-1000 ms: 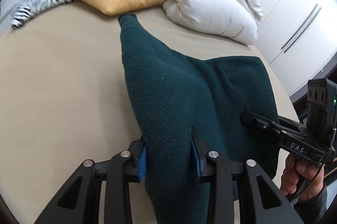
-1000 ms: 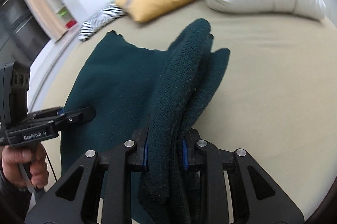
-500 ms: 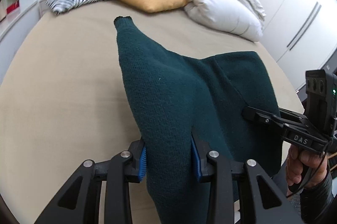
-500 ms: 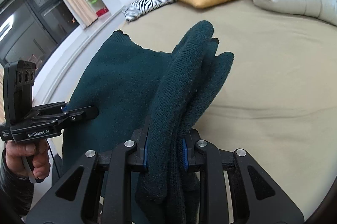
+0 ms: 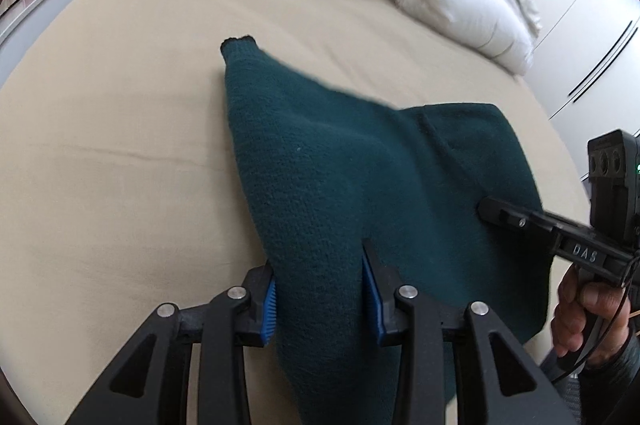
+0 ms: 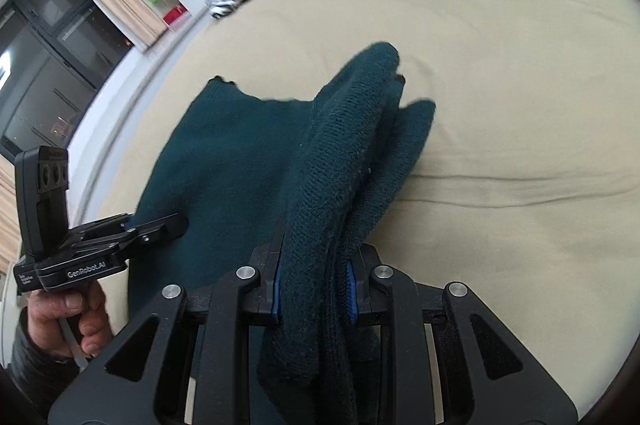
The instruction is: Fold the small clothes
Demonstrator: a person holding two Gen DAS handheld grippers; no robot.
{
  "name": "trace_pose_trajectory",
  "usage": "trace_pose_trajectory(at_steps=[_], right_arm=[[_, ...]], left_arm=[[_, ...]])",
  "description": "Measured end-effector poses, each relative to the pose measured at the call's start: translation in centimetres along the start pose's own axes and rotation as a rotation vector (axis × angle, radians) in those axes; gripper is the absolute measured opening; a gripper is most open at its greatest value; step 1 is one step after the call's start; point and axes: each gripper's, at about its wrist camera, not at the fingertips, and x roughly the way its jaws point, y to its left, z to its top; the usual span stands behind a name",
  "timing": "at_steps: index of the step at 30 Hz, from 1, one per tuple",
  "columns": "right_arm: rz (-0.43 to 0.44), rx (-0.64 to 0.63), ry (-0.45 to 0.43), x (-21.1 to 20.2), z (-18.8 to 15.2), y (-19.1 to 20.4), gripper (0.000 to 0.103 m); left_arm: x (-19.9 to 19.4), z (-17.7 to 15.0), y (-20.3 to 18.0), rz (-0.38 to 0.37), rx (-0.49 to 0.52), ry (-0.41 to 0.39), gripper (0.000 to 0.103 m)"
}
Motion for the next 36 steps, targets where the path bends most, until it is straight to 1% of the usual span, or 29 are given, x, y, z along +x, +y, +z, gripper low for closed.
trace_pose_trajectory(at_steps=[2,3,4,7,9,11,12,13,15,16,17,19,21,22,23,25,26,28,30,32,33,34,35,36], right_arm=[[-0.002,0.033,0.029,1.1,-0.2,-1.6,0.021],[0.018,0.065,0.044,1.8,-0.5,-2.5,0.021],[0.044,0.091,0.046,2.3,-0.8,-3.3,0.022],[0.083,0.109,0.038,3.1,-0.9,-4.2,0.023],[0.106,0.114,0.039,3.4,-0.9,-4.7,0.022],[0.159,0.145,0.039,3.7,-1.1,-5.7,0.023],[0.185,0.169,0.038,3.7,-1.2,-6.1,0.023],[0.188,0.173,0.038,3.7,-1.2,-6.2,0.025],[0.159,0.175,0.035,3.3,-1.1,-5.9,0.028],[0.135,0.184,0.031,2.6,-1.0,-5.7,0.032],[0.112,0.193,0.023,1.8,-1.1,-5.5,0.033],[0.05,0.192,-0.011,0.1,-1.3,-5.3,0.033],[-0.035,0.179,-0.056,-2.1,-1.5,-4.8,0.033],[-0.054,0.173,-0.077,-3.1,-1.6,-4.5,0.033],[-0.048,0.164,-0.099,-4.0,-1.8,-3.9,0.033],[0.027,0.135,-0.124,-4.9,-1.6,-2.4,0.033],[0.081,0.106,-0.123,-4.9,-1.9,-1.2,0.033],[0.141,0.063,-0.105,-4.3,-2.2,0.4,0.033],[0.151,0.065,-0.057,-3.0,-3.5,-0.1,0.033],[0.142,0.123,0.016,-0.5,-4.7,-1.7,0.029],[0.17,0.141,0.01,0.2,-5.2,-2.8,0.027],[0.201,0.149,-0.014,0.4,-5.5,-3.6,0.02],[0.228,0.165,-0.028,0.4,-5.8,-4.3,0.019],[0.28,0.202,-0.036,0.3,-6.1,-5.2,0.019]], left_arm=[[0.7,-0.2,1.1,-0.036,-0.036,0.007,0.042],[0.8,-0.2,1.2,-0.047,-0.043,0.01,0.043],[0.8,-0.2,1.3,-0.049,-0.038,0.011,0.043],[1.1,-0.2,1.2,-0.038,-0.008,0.014,0.046],[1.5,-0.3,1.7,-0.062,-0.025,0.012,0.048],[1.6,-0.5,2.4,-0.09,-0.054,0.011,0.049],[1.5,-0.7,2.4,-0.09,-0.053,0.007,0.049],[1.3,-0.8,2.3,-0.083,-0.049,0.003,0.049],[0.9,-0.9,2.2,-0.071,-0.061,-0.001,0.051],[0.5,-1.0,2.2,-0.07,-0.071,-0.006,0.051],[0.3,-1.1,2.1,-0.066,-0.075,-0.009,0.051],[-0.4,-1.4,1.8,-0.05,-0.072,-0.018,0.051],[-0.9,-1.8,1.6,-0.032,-0.065,-0.028,0.052],[-1.0,-1.9,1.5,-0.022,-0.064,-0.033,0.054],[-0.9,-2.1,1.6,-0.016,-0.062,-0.037,0.055],[-0.6,-2.2,1.7,-0.018,-0.075,-0.038,0.058],[-0.4,-2.3,2.0,-0.026,-0.088,-0.038,0.059],[-0.2,-2.1,2.1,-0.035,-0.101,-0.039,0.06],[-0.2,-2.2,2.1,-0.031,-0.093,-0.045,0.06],[-0.1,-2.3,1.9,-0.028,-0.088,-0.049,0.061],[0.0,-2.3,2.0,-0.029,-0.089,-0.05,0.062],[0.1,-2.3,2.0,-0.03,-0.092,-0.053,0.062],[0.1,-2.3,2.0,-0.032,-0.096,-0.056,0.062],[0.0,-2.3,2.0,-0.033,-0.099,-0.058,0.062]])
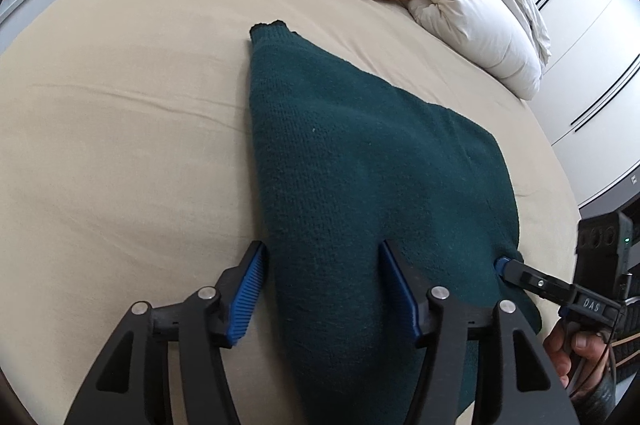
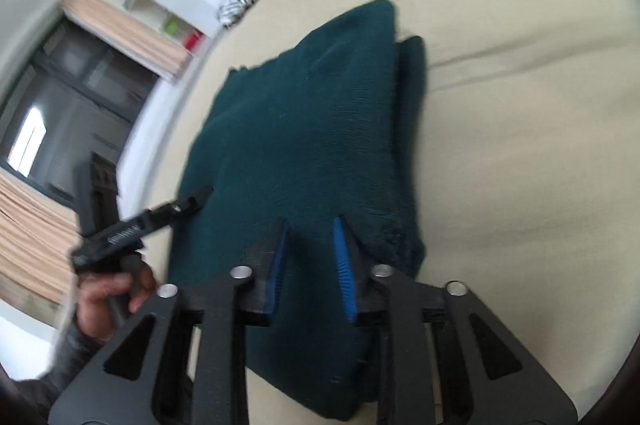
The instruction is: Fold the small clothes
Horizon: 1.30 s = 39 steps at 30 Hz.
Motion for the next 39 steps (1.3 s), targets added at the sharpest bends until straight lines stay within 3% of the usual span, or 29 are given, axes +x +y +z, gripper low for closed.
trace_pose_trajectory(at_steps=[2,7,10,12,14,16,18,20,24,27,28,30,31,32,33,34,35,37,39], right_arm=[[0.032,0.042,-0.005,-1.0,-0.5,-1.4,0.011],[-0.022,0.005,-0.029,-3.5,-0.9,0.4,0.018],[0.053,-0.062,-0.034,-4.4,-1.2,3.1,0.018],[0.086,-0.112,0.009,-3.4,-2.0,4.6,0.018],[0.042,-0.128,0.053,-1.4,-2.7,4.9,0.018],[-0.036,-0.081,0.112,0.6,-3.4,2.8,0.017],[0.036,-0.027,0.058,0.1,-4.0,1.0,0.017],[0.015,-0.025,0.025,-1.2,-4.0,0.7,0.017],[-0.115,-0.084,-0.082,-4.8,-3.4,1.7,0.02],[-0.246,-0.164,-0.204,-8.0,-2.8,3.7,0.02],[-0.289,-0.199,-0.248,-8.9,-2.6,4.8,0.02],[-0.363,-0.259,-0.318,-10.2,-2.4,6.9,0.022],[-0.39,-0.294,-0.351,-10.8,-2.4,8.0,0.029],[-0.42,-0.336,-0.396,-11.4,-2.5,9.4,0.048],[-0.439,-0.359,-0.432,-12.1,-2.4,10.4,0.062],[-0.457,-0.385,-0.481,-12.8,-2.5,11.4,0.084],[-0.472,-0.418,-0.555,-13.6,-3.0,12.8,0.095],[-0.5,-0.468,-0.684,-15.1,-3.7,14.7,0.103],[-0.55,-0.503,-0.758,-16.0,-3.9,16.8,0.103]], left_arm=[[-0.2,-0.1,0.0,-0.004,-0.01,-0.003,0.062],[-1.0,-0.6,-0.2,0.017,-0.009,-0.016,0.062],[-1.2,-0.7,-0.3,0.022,-0.022,-0.027,0.062],[-1.7,-0.9,-0.7,0.034,-0.009,-0.043,0.061],[-2.0,-1.2,-1.0,0.051,0.009,-0.056,0.061],[-2.4,-1.4,-1.2,0.056,0.014,-0.066,0.061],[-3.1,-1.7,-1.2,0.059,0.013,-0.085,0.061],[-4.2,-2.0,-1.3,0.069,0.017,-0.124,0.061],[-7.7,-2.4,-2.4,0.134,0.051,-0.252,0.071],[-10.7,-2.7,-4.6,0.221,0.131,-0.388,0.09],[-12.0,-2.8,-5.5,0.255,0.163,-0.444,0.101],[-14.4,-3.2,-7.5,0.33,0.216,-0.561,0.103],[-15.4,-3.2,-7.9,0.356,0.231,-0.598,0.103],[-16.3,-3.3,-8.5,0.385,0.242,-0.632,0.103],[-17.3,-3.3,-9.2,0.414,0.243,-0.66,0.103],[-18.3,-3.3,-9.7,0.426,0.243,-0.68,0.103],[-19.2,-3.2,-10.2,0.426,0.246,-0.696,0.103],[-20.7,-3.3,-11.0,0.456,0.223,-0.722,0.103],[-21.8,-3.1,-11.6,0.493,0.21,-0.738,0.103]])
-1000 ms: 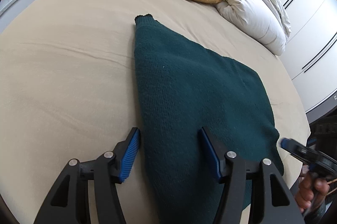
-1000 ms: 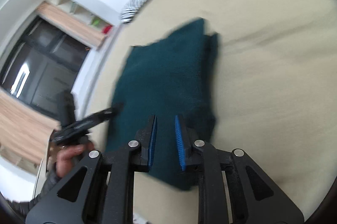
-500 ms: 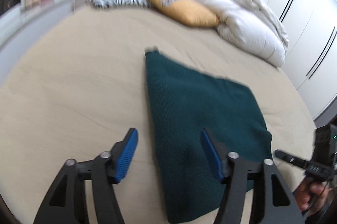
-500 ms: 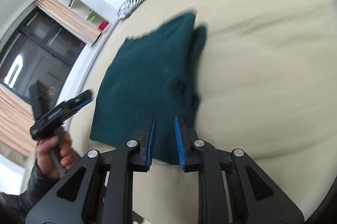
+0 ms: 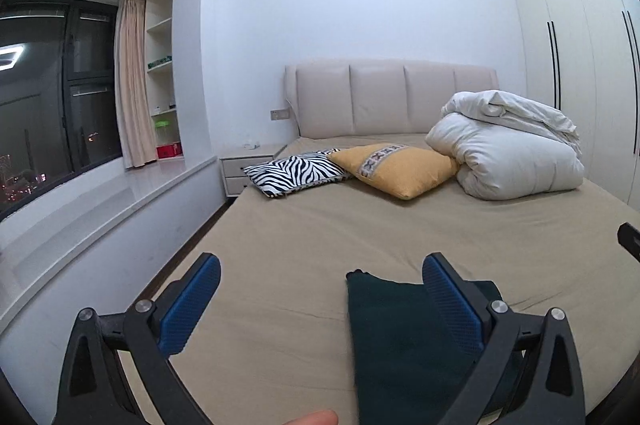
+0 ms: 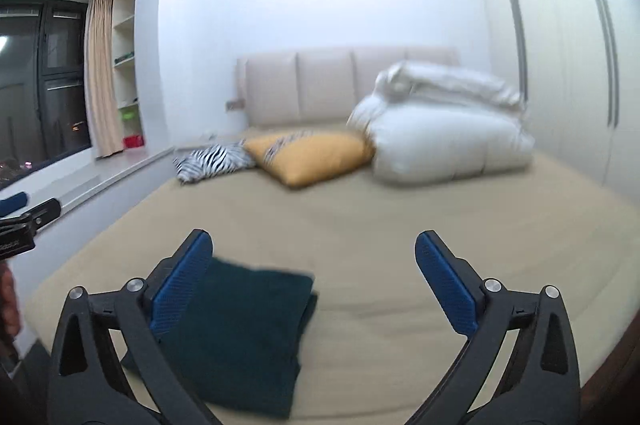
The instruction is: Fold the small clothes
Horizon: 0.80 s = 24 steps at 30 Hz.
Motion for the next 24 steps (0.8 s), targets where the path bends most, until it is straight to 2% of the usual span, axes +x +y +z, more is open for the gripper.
trace_pose_trajectory(at_steps=[2,6,10,13,16,19,24], right_arm=[[0.007,-0.02,-0.007,-0.1,2.3,-0.2,0.103],[0.085,0.062,0.016,-1.2,3.9,0.7,0.103],[0.108,0.085,0.143,-0.7,3.7,2.3,0.103],[0.06,0.058,0.262,0.8,1.4,3.0,0.103],[0.056,0.062,0.337,1.9,-1.3,3.5,0.103],[0.008,0.029,0.377,3.3,-3.4,4.2,0.103],[-0.02,0.002,0.426,5.8,-6.4,4.9,0.103]], left_arm=[[-0.1,0.6,-0.1,-0.008,-0.003,0.019,0.103],[1.2,0.0,-0.5,-0.033,-0.025,0.113,0.103],[3.2,-2.8,-1.4,-0.025,-0.001,0.237,0.103],[4.2,-4.8,-1.9,-0.05,-0.006,0.307,0.103],[5.2,-6.6,-2.4,-0.06,-0.002,0.364,0.103],[6.0,-8.0,-2.4,-0.061,-0.013,0.404,0.103],[7.2,-9.7,-2.6,-0.065,-0.021,0.449,0.103]])
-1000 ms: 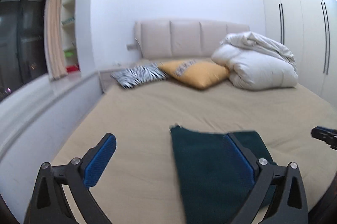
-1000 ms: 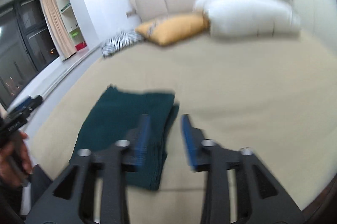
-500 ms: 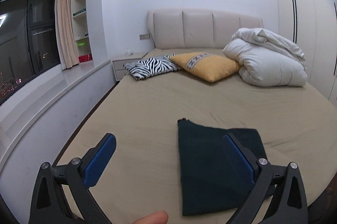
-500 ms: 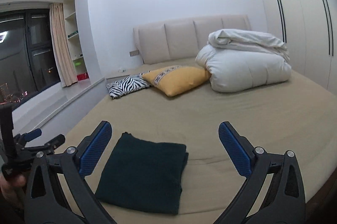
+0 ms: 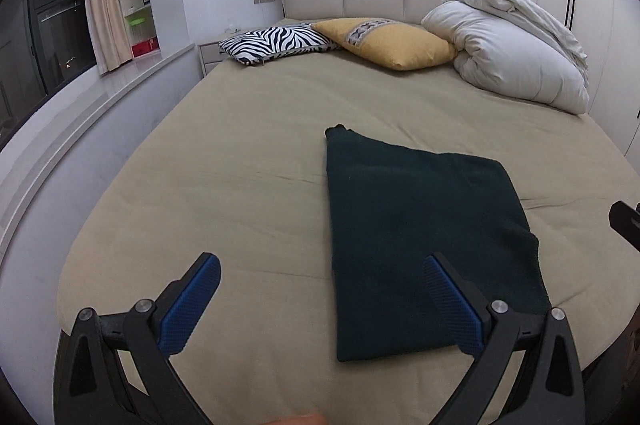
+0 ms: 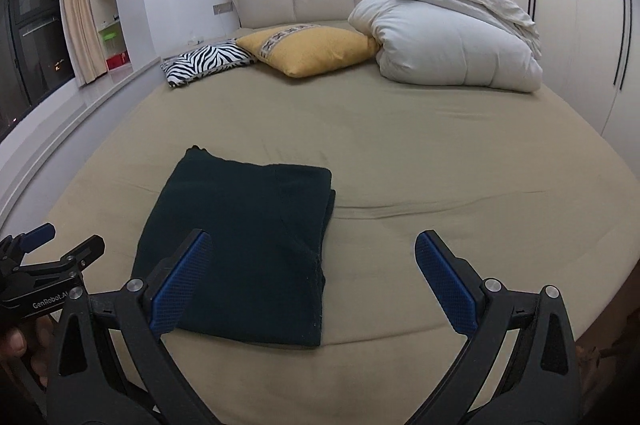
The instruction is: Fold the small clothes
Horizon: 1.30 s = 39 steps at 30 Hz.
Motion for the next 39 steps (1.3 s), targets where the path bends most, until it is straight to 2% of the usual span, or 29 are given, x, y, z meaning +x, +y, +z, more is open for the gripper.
trace_pose_trajectory(at_steps=[10,15,39], right_arm=[[-0.027,-0.026,0.136,6.3,-4.5,1.1,0.103],[-0.033,-0.021,0.182,7.7,-5.9,1.2,0.103],[-0.035,-0.02,0.197,7.6,-6.0,1.8,0.103]], left_arm=[[1.4,-1.2,0.0,-0.002,0.001,0.045,0.103],[1.9,-1.7,0.1,-0.004,0.0,0.057,0.103],[3.2,-2.6,0.5,-0.02,-0.02,0.099,0.103]])
